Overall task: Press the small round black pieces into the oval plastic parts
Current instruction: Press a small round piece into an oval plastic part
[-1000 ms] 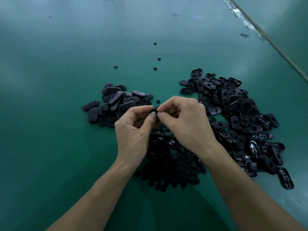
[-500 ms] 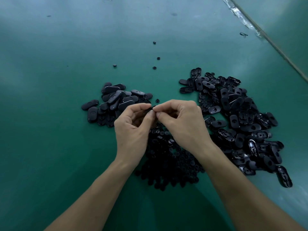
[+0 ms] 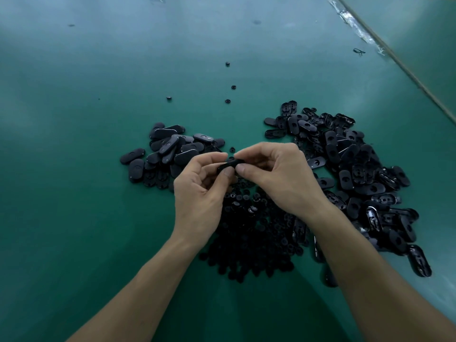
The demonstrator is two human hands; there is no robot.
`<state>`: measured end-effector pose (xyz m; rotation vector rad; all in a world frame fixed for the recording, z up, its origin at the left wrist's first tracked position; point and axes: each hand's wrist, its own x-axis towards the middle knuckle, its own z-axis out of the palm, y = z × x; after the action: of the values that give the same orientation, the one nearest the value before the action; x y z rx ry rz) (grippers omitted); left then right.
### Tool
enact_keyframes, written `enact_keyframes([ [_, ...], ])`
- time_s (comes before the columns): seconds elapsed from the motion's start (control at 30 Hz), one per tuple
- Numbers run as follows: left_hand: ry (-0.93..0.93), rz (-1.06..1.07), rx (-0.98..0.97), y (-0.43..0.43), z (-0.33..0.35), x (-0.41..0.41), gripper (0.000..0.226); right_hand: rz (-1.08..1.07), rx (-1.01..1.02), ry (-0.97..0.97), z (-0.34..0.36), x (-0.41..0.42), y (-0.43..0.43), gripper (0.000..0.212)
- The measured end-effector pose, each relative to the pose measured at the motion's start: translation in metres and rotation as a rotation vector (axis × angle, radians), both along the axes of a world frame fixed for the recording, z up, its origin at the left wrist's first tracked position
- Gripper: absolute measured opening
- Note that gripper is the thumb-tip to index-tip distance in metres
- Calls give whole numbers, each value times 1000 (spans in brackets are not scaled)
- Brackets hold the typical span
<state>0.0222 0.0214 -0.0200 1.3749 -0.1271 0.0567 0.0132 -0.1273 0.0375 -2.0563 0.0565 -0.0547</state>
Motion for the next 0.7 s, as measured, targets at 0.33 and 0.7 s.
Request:
enact_keyframes([
  [0.33,60,19,-79,0,1,0,21,20,-29,-18,-1,1,-2,8],
  [0.7,67,-1,-89,1,1,1,20,-31,-55,-26,0,1,3,9],
])
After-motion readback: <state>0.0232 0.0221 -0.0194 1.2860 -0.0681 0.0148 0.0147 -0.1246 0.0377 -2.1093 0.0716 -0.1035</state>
